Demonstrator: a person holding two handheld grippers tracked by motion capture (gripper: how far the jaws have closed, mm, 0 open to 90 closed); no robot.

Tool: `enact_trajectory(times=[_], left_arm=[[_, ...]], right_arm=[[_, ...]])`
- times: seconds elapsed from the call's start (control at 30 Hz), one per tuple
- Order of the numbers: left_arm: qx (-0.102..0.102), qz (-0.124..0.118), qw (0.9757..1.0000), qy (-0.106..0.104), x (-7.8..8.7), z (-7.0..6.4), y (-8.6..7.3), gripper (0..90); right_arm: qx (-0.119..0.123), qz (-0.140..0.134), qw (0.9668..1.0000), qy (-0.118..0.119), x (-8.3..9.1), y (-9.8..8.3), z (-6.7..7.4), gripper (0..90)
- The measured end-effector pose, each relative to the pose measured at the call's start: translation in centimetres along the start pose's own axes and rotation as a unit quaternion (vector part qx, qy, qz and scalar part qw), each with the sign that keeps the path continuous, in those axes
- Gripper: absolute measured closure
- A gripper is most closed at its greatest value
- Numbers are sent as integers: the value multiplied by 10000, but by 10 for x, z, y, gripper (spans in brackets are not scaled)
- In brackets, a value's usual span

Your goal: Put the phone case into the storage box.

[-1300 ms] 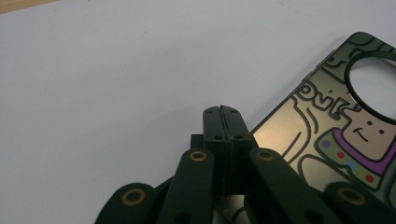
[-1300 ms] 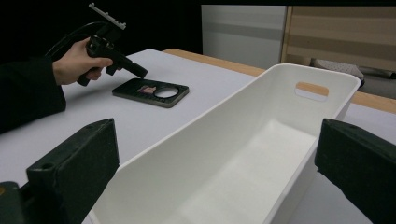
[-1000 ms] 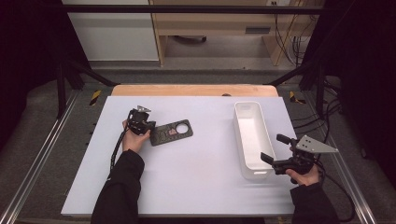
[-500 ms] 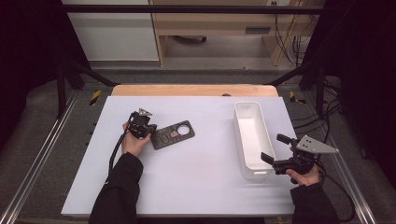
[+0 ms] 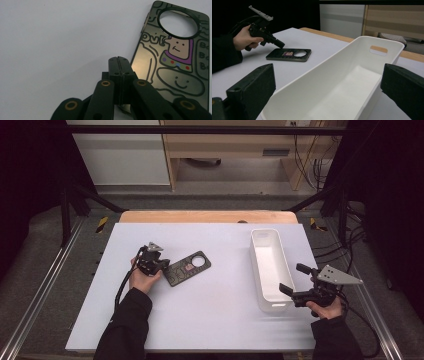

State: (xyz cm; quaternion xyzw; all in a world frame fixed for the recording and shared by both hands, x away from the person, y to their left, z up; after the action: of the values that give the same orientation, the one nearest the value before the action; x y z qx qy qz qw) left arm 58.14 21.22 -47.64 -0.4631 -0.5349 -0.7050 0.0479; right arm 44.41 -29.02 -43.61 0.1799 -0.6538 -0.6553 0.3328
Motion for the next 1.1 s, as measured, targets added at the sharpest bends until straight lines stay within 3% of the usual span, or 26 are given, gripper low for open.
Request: enact_trajectory(times=[0.9,1.1], left_arm=[[-406,75,9988,-261,12,-33,-12,900],[-451,1,9983,-360,16,-40,-13,900]], right_arm=[[8,-50,10000,-3,2,2,0,5],[3,-57,10000,-5,3,2,0,4]])
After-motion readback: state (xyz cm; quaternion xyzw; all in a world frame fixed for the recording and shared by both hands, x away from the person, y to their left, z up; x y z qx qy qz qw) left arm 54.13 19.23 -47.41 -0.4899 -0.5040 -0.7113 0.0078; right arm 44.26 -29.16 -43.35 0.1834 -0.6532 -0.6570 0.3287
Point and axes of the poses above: each handheld gripper's, and its own axes: x roughly backward along the jaws, y roughly out of its top, z roughly to its left, the point moved 1 cm from there along -x, roughly forward along the jaws, and after that the axes turned 2 degrees about -y, right-handed, at the moved point
